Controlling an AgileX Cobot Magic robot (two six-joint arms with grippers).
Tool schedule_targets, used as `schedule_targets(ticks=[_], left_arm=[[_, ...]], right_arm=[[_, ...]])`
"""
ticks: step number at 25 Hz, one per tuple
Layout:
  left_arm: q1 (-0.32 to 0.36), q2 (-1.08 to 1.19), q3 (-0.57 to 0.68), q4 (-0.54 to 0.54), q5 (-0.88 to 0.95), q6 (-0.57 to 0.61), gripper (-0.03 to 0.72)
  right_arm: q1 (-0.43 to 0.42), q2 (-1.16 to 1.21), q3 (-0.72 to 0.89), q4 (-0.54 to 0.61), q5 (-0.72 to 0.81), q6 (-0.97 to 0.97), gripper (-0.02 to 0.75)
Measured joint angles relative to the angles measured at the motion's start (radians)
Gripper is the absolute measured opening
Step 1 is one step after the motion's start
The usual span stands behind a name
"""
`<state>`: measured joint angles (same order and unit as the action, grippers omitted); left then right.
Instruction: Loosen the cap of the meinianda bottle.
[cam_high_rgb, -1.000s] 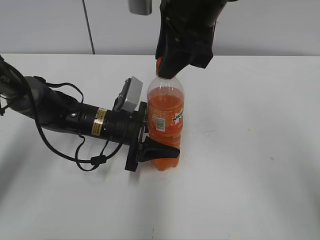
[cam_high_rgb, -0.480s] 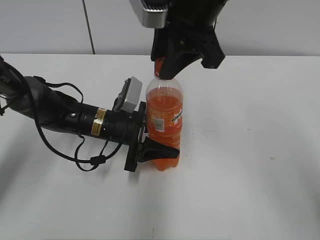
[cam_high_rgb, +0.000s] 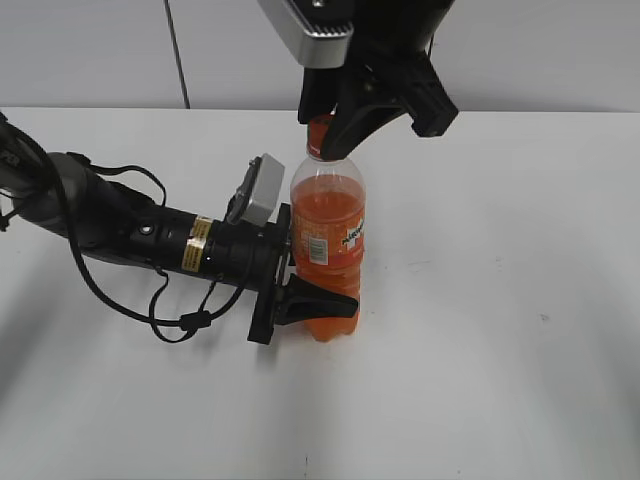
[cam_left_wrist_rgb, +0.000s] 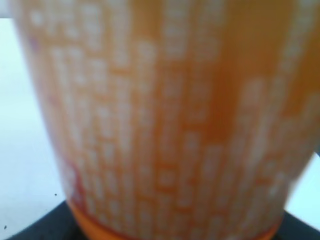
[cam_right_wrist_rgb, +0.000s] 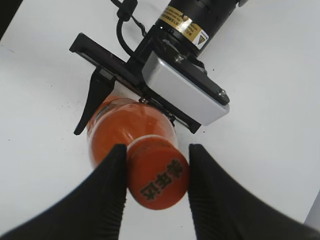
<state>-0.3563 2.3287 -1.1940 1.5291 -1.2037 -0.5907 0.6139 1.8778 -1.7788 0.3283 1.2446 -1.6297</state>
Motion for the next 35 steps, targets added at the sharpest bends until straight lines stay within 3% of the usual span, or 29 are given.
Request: schedule_targets(ticks=[26, 35], left_arm=[[0.0, 0.0, 0.0, -0.002, 0.0, -0.005, 0.401], [-0.002, 0.0, 0.0, -0.002, 0.0, -0.01, 0.401]], right_arm=[[0.0, 0.0, 0.0, 0.0, -0.006, 0.005, 0.304], [0.0, 0.0, 0.0, 0.015, -0.014, 0.071, 0.38]])
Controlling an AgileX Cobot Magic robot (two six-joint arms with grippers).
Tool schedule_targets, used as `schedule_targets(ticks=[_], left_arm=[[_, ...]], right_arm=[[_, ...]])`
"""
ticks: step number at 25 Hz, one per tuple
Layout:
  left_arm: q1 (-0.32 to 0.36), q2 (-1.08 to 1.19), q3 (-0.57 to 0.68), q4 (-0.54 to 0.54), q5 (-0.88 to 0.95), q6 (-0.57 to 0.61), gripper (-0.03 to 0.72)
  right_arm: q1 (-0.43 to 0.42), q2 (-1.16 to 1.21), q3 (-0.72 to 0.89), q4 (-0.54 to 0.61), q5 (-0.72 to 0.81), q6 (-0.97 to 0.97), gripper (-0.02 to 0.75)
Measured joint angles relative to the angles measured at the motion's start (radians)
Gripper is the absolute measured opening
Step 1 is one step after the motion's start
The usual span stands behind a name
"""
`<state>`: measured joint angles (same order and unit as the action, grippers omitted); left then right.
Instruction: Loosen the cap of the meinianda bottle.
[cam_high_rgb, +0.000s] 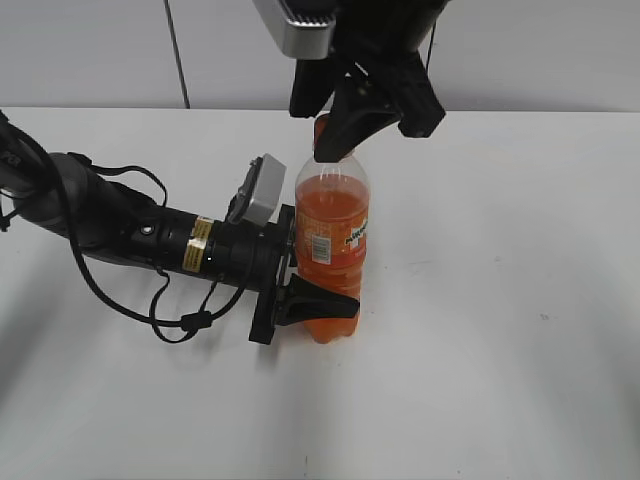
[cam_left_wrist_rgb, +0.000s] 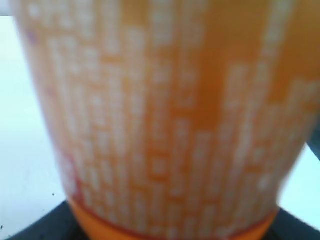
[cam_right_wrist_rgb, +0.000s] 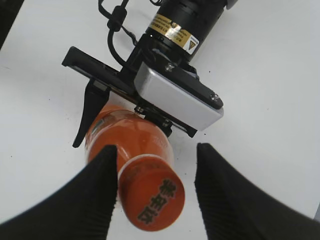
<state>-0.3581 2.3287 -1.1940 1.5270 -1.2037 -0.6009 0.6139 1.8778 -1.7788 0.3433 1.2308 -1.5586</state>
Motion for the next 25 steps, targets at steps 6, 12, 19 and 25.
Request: schedule_targets(ticks=[6, 12, 19, 25], left_arm=[[0.0, 0.0, 0.0, 0.0, 0.0, 0.0, 0.401], [0.0, 0.0, 0.0, 0.0, 0.0, 0.0, 0.401], [0.0, 0.0, 0.0, 0.001, 0.0, 0.0, 0.401], [0.0, 0.0, 0.0, 0.002, 0.0, 0.0, 0.401]], right_arm=[[0.0, -0.001, 0.0, 0.032, 0.0, 0.087, 0.386], [0.0, -0.042, 0.0, 0.101, 0.0, 0.29, 0.387], [0.0, -0.05, -0.057, 0.094, 0.0, 0.839, 0.387], [0.0, -0.058, -0.105, 0.087, 0.0, 1.344, 0.387]])
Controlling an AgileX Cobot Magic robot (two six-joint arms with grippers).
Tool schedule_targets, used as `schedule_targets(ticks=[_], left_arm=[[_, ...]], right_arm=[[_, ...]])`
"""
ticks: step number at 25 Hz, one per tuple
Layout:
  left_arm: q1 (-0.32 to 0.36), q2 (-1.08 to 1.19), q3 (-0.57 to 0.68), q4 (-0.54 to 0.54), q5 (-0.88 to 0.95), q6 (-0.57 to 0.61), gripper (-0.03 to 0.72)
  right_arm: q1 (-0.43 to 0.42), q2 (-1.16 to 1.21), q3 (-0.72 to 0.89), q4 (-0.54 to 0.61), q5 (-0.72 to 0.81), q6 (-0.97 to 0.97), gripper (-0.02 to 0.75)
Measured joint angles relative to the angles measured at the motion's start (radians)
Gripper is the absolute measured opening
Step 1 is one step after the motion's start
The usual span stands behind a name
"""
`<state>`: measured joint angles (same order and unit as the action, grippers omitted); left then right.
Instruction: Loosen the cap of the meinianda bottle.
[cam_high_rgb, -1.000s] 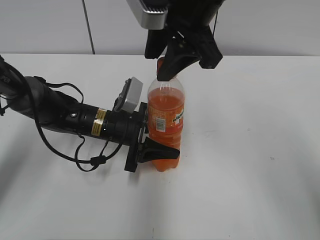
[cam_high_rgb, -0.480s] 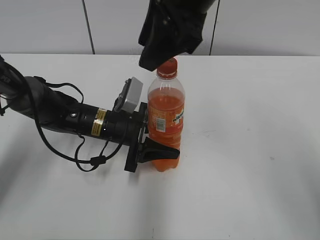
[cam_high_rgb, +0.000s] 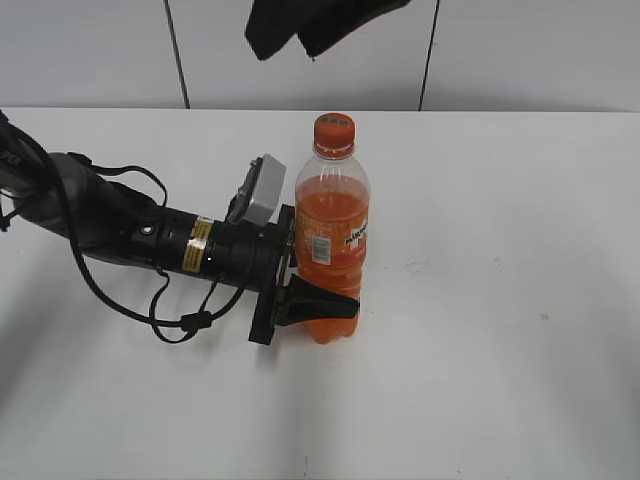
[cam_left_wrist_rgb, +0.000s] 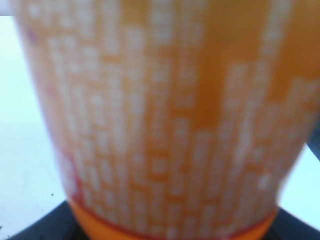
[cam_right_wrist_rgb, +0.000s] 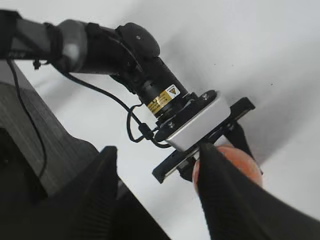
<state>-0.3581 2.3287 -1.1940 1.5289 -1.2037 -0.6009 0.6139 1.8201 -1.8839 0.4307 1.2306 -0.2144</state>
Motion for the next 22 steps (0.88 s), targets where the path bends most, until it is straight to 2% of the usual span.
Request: schedule_targets(ticks=[7, 13, 22], left_arm=[[0.0, 0.0, 0.0, 0.001, 0.0, 0.0, 0.401], [0.0, 0.0, 0.0, 0.001, 0.0, 0.0, 0.401], [0.0, 0.0, 0.0, 0.001, 0.0, -0.001, 0.401]], right_arm=[[0.001, -0.017, 0.0, -0.146, 0.0, 0.384, 0.387], [0.001, -0.026, 0.043, -0.162, 0.0, 0.502, 0.387], [0.001, -0.026, 0.108, -0.168, 0.0, 0.581, 0.387]])
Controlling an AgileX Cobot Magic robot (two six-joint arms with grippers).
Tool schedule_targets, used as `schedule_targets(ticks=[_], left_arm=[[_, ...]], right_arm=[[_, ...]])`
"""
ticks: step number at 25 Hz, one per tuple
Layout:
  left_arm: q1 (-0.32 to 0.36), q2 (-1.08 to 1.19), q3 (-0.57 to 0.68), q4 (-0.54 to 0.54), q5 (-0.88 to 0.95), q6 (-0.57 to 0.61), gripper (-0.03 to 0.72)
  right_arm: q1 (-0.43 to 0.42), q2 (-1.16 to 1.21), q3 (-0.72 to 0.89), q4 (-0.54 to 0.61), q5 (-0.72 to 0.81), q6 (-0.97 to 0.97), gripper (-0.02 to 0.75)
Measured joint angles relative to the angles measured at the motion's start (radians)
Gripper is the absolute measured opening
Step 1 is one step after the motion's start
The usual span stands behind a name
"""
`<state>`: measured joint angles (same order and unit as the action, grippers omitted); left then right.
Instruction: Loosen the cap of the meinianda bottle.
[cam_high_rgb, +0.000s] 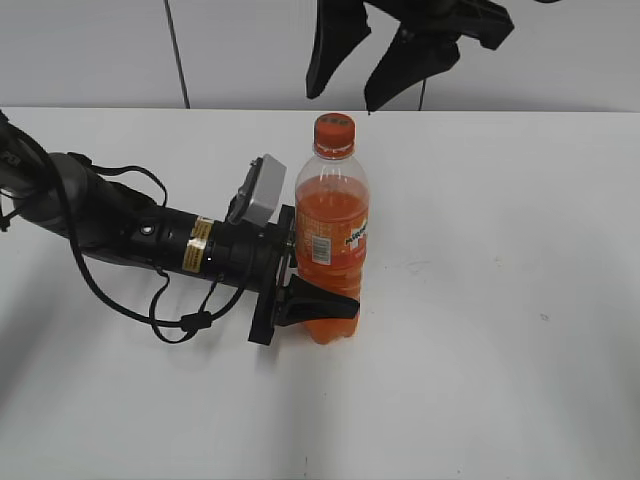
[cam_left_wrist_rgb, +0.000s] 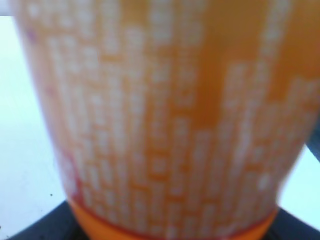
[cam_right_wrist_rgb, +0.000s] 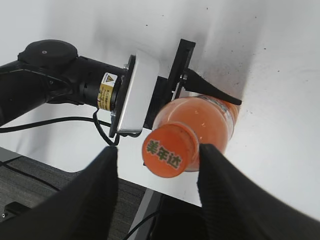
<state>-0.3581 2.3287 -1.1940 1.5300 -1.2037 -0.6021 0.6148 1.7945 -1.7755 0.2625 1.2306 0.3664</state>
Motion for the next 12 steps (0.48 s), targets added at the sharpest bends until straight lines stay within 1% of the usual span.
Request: schedule_targets(ticks=[12], left_arm=[[0.0, 0.0, 0.0, 0.0, 0.0, 0.0, 0.401]], right_arm=[[0.0, 0.053, 0.0, -0.013, 0.0, 0.042, 0.387]])
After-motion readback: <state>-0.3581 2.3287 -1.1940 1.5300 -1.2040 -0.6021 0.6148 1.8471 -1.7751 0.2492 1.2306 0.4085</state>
